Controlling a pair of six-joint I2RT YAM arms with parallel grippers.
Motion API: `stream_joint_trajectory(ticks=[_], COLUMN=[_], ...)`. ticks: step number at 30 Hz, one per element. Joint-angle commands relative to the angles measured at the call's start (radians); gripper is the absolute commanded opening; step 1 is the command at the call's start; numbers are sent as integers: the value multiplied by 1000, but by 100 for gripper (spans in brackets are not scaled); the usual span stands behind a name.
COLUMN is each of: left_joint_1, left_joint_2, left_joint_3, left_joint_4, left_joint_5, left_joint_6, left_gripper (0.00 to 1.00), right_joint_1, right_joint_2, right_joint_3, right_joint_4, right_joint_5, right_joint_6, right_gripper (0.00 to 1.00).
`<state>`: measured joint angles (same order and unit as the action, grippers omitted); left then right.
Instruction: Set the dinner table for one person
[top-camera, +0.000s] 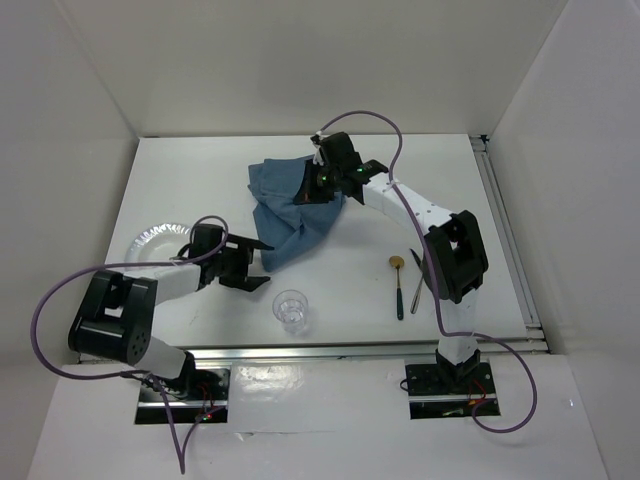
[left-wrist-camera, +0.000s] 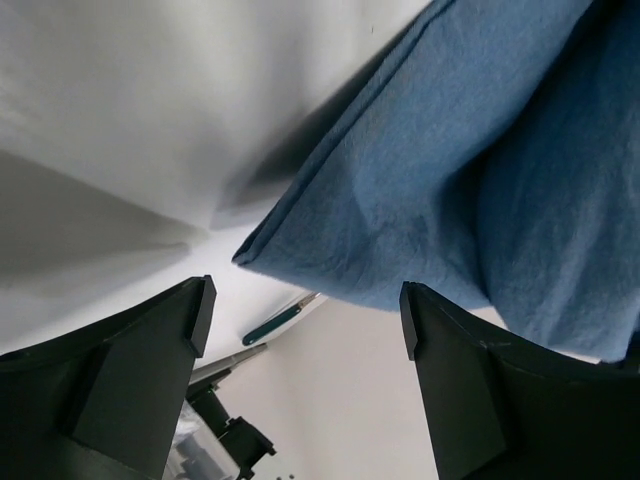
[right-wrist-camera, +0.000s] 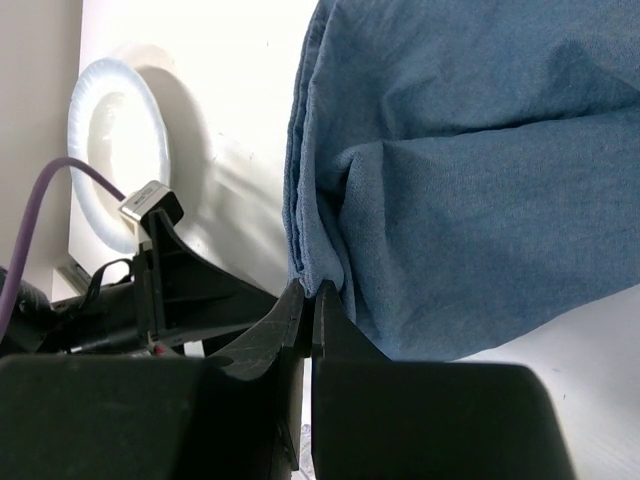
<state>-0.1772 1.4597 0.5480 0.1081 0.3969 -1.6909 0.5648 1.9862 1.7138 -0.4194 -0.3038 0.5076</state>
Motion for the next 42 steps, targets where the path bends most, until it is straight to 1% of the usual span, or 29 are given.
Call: stream_joint_trajectory(ticks=[1,3,5,8,9,11,12,13,14,15,16,18,20,21,22,24,25,26,27,28,30,31,32,34,35,37,38,41,42], left_joint_1=[5,5,-8,-30,-30,-30,-30,-30,-30,-30,-19,-5,36,56,94,139,148,157,157,166,166,166,166,166,166,166,166,166,166], left_joint_2=[47,80,90,90,90,99,99,99,108,108,108,117,131,166,191,288,322,353,379,402,435,435,424,390,366,289,266,179,156], left_joint_3=[41,72,81,72,72,101,112,133,142,171,191,242,355,410,549,727,912,1000,1083,1228,1335,1369,1388,1356,1272,1169,1065,917,829], left_joint_4=[50,50,30,50,50,9,-4,-19,-30,-45,-68,-146,-195,-221,-287,-388,-437,-499,-530,-553,-607,-619,-619,-607,-584,-521,-512,-512,-512], left_joint_5=[-7,19,28,19,10,-3,-16,-16,-26,-26,-26,-58,-67,-67,-58,-37,-36,-20,-7,-7,3,3,3,14,23,42,42,65,54], left_joint_6=[-55,-55,-64,-95,-95,-79,-61,-61,-49,-20,-3,64,124,196,236,356,394,436,500,531,585,626,641,666,666,704,720,781,781], left_gripper=[93,90,90,83,75,67,59,43,32,19,0,0,0,0,0,0,0,0,0,0,0,0,0,0,0,0,0,0,0], right_joint_1=[3,3,3,12,12,12,12,12,12,3,3,-22,-72,-94,-145,-209,-268,-295,-325,-353,-422,-439,-468,-480,-490,-490,-490,-480,-480], right_joint_2=[-55,-55,-55,-46,-46,-46,-46,-46,-46,-46,-55,-55,-41,-30,-18,-4,5,5,-4,-38,-98,-169,-206,-274,-343,-409,-479,-602,-627], right_joint_3=[0,0,0,0,0,0,0,0,0,9,18,41,127,154,212,280,312,361,371,371,276,220,98,-29,-163,-296,-428,-589,-662], right_joint_4=[24,24,24,24,24,24,24,24,15,14,14,14,5,5,14,14,14,14,14,40,79,132,151,183,209,218,249,258,243], right_joint_5=[-12,-12,-12,-12,-12,-3,-3,-3,-3,-3,-3,-15,-24,-24,-38,-81,-99,-113,-123,-135,-144,-161,-161,-161,-161,-161,-161,-161,-137], right_joint_6=[-1,-1,-1,-1,-1,-1,-1,-1,-10,-11,-11,-11,-11,-11,-11,21,22,40,40,51,66,66,75,75,66,66,77,88,88], right_gripper=[0,0,0,0,0,0,0,0,0,0,0,0,0,0,0,0,0,0,0,0,0,0,0,0,0,0,0,0,0])
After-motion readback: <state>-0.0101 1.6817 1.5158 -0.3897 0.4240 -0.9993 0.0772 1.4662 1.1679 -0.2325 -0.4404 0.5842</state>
